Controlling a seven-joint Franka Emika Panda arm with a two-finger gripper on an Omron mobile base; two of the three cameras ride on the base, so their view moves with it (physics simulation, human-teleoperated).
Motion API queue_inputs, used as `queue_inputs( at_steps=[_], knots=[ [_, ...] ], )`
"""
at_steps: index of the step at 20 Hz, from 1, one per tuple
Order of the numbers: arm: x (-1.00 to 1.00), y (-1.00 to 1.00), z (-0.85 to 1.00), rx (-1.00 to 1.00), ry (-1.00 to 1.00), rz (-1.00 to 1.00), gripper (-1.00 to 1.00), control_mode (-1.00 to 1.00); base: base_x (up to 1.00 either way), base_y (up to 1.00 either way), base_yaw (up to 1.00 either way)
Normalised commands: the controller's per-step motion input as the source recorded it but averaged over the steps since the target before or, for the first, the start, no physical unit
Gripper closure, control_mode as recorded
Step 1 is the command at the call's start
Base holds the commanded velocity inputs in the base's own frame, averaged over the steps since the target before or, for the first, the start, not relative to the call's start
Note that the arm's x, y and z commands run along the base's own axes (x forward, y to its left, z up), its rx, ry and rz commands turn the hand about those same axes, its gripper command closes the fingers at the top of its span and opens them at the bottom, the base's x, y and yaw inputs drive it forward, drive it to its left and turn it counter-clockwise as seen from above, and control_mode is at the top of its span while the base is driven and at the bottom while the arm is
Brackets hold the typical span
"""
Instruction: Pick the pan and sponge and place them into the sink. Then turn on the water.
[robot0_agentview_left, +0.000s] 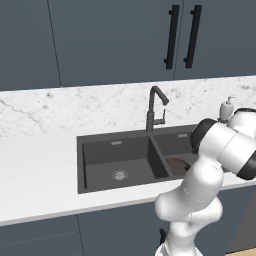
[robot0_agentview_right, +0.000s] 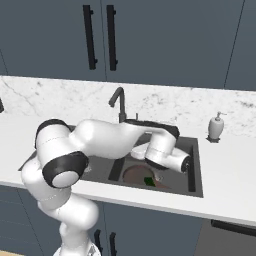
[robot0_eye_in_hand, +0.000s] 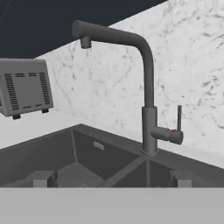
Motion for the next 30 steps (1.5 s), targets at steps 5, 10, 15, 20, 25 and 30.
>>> queue_inputs(
  at_steps=[5, 10, 15, 20, 25, 30],
  knots=[
    [0.00, 0.20, 0.21, 0.16, -0.29, 0.00, -1.00, -1.00, 0.00, 0.00, 0.00],
    [0.24, 0.16, 0.15, 0.07, -0.19, 0.00, -1.00, -1.00, 0.00, 0.00, 0.00],
    [0.29, 0.01, 0.03, 0.09, -0.05, 0.00, -1.00, -1.00, 0.00, 0.00, 0.00],
    [0.25, 0.01, 0.00, 0.00, -0.01, -0.06, -1.00, -1.00, 0.00, 0.00, 0.00],
    [0.27, 0.21, 0.00, -0.02, 0.00, -0.12, -1.00, -1.00, 0.00, 0.00, 0.00],
    [0.29, 0.24, 0.00, -0.05, 0.00, -0.04, -1.00, -1.00, 0.00, 0.00, 0.00]
  ],
)
